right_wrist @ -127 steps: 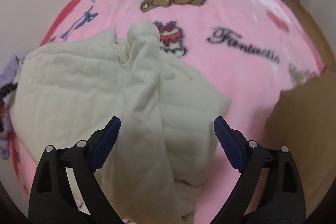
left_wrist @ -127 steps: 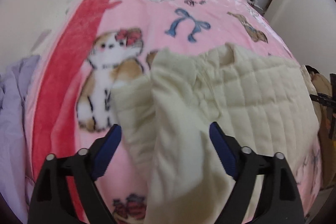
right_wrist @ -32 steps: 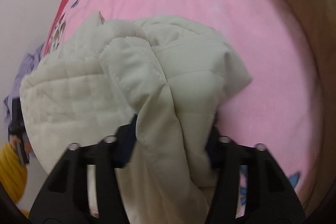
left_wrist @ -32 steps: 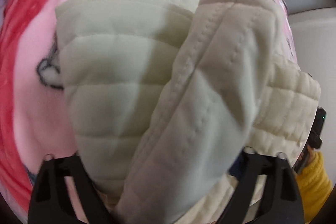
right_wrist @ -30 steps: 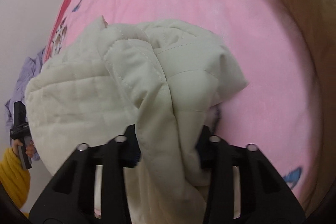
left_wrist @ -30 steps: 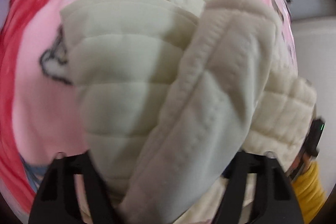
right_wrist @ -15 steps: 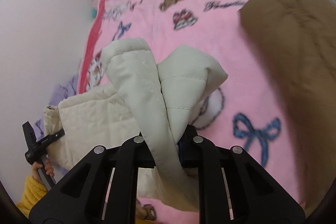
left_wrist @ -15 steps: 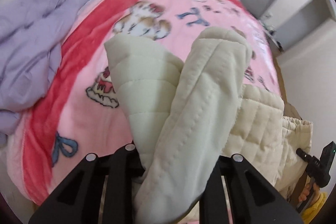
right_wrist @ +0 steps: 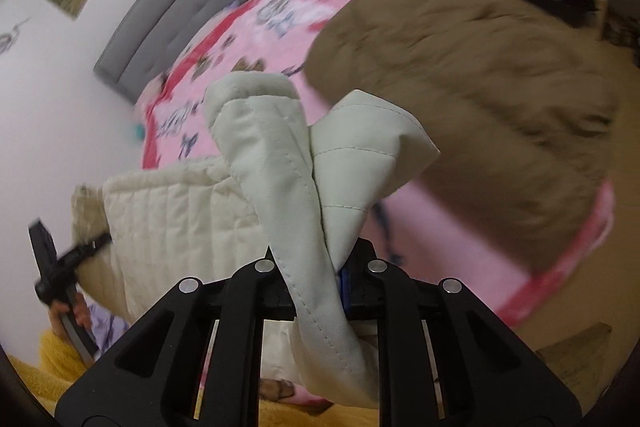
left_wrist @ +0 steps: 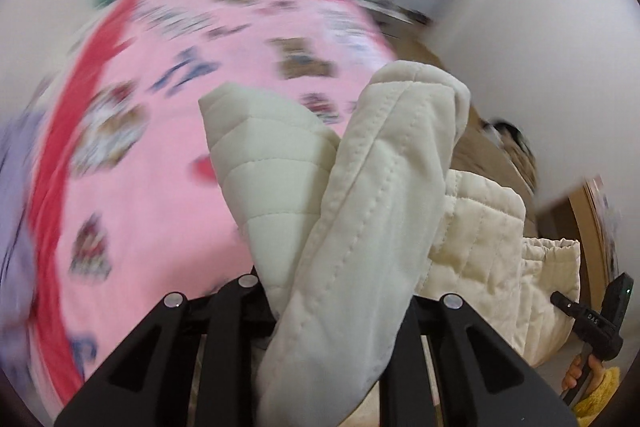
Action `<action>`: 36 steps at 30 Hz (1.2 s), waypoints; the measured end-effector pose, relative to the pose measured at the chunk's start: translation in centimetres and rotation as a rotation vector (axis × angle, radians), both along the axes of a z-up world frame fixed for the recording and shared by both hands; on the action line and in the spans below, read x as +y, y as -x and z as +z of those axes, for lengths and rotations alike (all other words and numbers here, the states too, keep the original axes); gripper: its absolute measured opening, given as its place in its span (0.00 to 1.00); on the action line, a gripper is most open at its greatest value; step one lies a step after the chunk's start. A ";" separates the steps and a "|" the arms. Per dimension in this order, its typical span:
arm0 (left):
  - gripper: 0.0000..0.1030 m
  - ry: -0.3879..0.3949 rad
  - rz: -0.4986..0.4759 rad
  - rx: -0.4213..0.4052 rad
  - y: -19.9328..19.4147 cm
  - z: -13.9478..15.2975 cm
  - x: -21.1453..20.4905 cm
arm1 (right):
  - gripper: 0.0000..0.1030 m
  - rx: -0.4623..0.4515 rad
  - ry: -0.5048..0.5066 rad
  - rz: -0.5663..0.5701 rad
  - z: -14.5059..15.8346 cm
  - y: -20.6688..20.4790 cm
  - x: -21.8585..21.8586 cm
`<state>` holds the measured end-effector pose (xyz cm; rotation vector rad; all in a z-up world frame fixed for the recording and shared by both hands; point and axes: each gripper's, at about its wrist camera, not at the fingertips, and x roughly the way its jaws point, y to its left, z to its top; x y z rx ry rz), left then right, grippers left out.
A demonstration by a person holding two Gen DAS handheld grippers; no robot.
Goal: Fold large clothes
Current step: 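Lift the folded jacket with both tools and carry it toward the bed end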
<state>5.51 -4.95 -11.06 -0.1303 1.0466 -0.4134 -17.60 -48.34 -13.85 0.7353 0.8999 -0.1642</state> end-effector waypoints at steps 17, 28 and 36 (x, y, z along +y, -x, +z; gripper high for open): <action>0.18 0.086 -0.613 -0.132 -17.6 2.0 -39.7 | 0.13 -0.203 0.185 -0.506 2.7 6.9 -13.4; 0.24 -0.181 -0.616 0.002 -22.4 -10.1 -50.8 | 0.23 -0.105 0.006 -0.723 -8.6 7.4 -17.0; 0.81 -0.432 -0.703 -0.054 -22.3 -14.7 -53.2 | 0.44 0.128 -0.015 -0.732 -15.2 4.1 -19.0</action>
